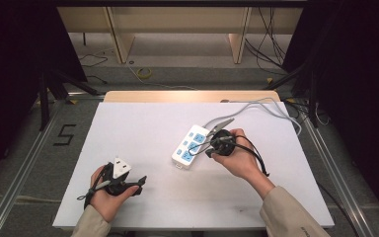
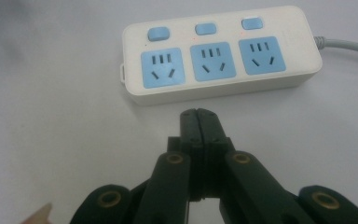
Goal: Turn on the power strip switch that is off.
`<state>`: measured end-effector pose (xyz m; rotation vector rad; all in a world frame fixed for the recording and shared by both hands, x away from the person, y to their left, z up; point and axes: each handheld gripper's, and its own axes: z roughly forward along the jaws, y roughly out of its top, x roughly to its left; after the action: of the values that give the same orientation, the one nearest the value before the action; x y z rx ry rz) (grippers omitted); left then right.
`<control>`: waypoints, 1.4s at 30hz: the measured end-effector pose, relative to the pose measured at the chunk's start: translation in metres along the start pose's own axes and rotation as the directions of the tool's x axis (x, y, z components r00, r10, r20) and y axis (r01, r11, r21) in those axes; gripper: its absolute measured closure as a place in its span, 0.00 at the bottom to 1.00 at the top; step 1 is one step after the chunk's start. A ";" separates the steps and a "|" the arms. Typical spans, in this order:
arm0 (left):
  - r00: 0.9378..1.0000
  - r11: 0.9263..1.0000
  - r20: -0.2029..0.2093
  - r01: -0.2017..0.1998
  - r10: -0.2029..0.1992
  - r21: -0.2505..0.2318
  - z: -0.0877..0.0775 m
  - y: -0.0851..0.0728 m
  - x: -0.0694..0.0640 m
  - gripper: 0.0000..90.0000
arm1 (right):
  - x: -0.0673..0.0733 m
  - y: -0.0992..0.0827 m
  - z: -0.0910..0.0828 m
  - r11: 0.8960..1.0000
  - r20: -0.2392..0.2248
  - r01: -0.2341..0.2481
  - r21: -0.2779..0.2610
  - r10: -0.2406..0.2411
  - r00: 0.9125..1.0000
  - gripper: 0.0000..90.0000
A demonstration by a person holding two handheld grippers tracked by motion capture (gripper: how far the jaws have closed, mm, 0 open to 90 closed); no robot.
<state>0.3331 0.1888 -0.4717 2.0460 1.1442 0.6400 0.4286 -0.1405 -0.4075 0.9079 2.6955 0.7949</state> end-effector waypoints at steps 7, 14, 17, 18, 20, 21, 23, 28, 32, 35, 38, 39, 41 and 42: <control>1.000 1.000 0.000 0.000 0.000 0.000 0.000 0.000 0.000 0.24 | 0.000 0.005 0.005 1.000 -0.005 0.004 0.003 -0.004 1.000 1.00; 1.000 1.000 -0.001 0.001 -0.001 -0.001 0.000 0.000 0.000 0.24 | 0.001 0.010 0.009 1.000 -0.008 0.010 0.006 -0.010 1.000 1.00; 1.000 1.000 -0.003 0.001 -0.001 -0.001 0.000 0.000 0.000 0.24 | 0.002 0.013 0.011 1.000 -0.010 0.011 0.007 -0.011 1.000 1.00; 1.000 1.000 -0.003 0.001 -0.001 -0.001 0.000 0.000 0.000 0.24 | 0.002 0.014 0.011 1.000 -0.010 0.010 0.006 -0.010 1.000 1.00; 1.000 1.000 -0.002 0.001 -0.001 -0.001 0.000 0.000 0.000 0.24 | 0.002 0.016 0.013 1.000 -0.012 0.010 0.007 -0.010 1.000 1.00; 1.000 1.000 -0.001 0.002 -0.002 -0.001 0.000 0.000 0.000 0.24 | 0.002 0.017 0.013 1.000 -0.011 0.011 0.009 -0.010 1.000 1.00; 1.000 1.000 -0.002 0.000 0.000 0.001 0.000 0.000 0.000 0.24 | 0.003 0.018 0.015 1.000 -0.013 0.012 0.011 -0.012 1.000 1.00; 1.000 1.000 -0.003 0.000 0.000 0.000 0.000 0.000 0.001 0.24 | 0.005 0.023 0.017 1.000 -0.018 0.014 0.011 -0.013 1.000 1.00; 1.000 1.000 -0.003 0.001 -0.001 0.000 0.000 0.000 0.001 0.24 | 0.006 0.027 0.019 1.000 -0.015 0.021 0.014 -0.021 1.000 1.00; 1.000 1.000 -0.003 0.000 0.000 0.001 0.000 0.000 0.001 0.24 | 0.006 0.030 0.021 0.999 -0.017 0.026 0.018 -0.026 1.000 1.00; 1.000 1.000 -0.004 0.000 0.000 0.000 0.000 0.000 0.001 0.24 | 0.006 0.032 0.023 1.000 -0.018 0.029 0.011 -0.028 0.999 1.00; 1.000 1.000 -0.004 -0.001 0.001 0.000 0.000 0.000 0.001 0.24 | 0.006 0.033 0.023 1.000 -0.018 0.024 0.019 -0.024 1.000 1.00; 1.000 1.000 -0.005 0.000 0.000 0.000 0.000 0.000 0.001 0.24 | 0.006 0.035 0.025 0.999 -0.020 0.026 0.019 -0.026 0.999 1.00; 1.000 1.000 -0.005 0.000 0.000 0.000 0.000 0.000 0.001 0.24 | 0.006 0.036 0.025 0.999 -0.020 0.024 0.022 -0.024 1.000 1.00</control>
<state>0.3335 0.1896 -0.4715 2.0453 1.1469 0.6452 0.4499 -0.1020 -0.4094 0.8754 2.7317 0.7746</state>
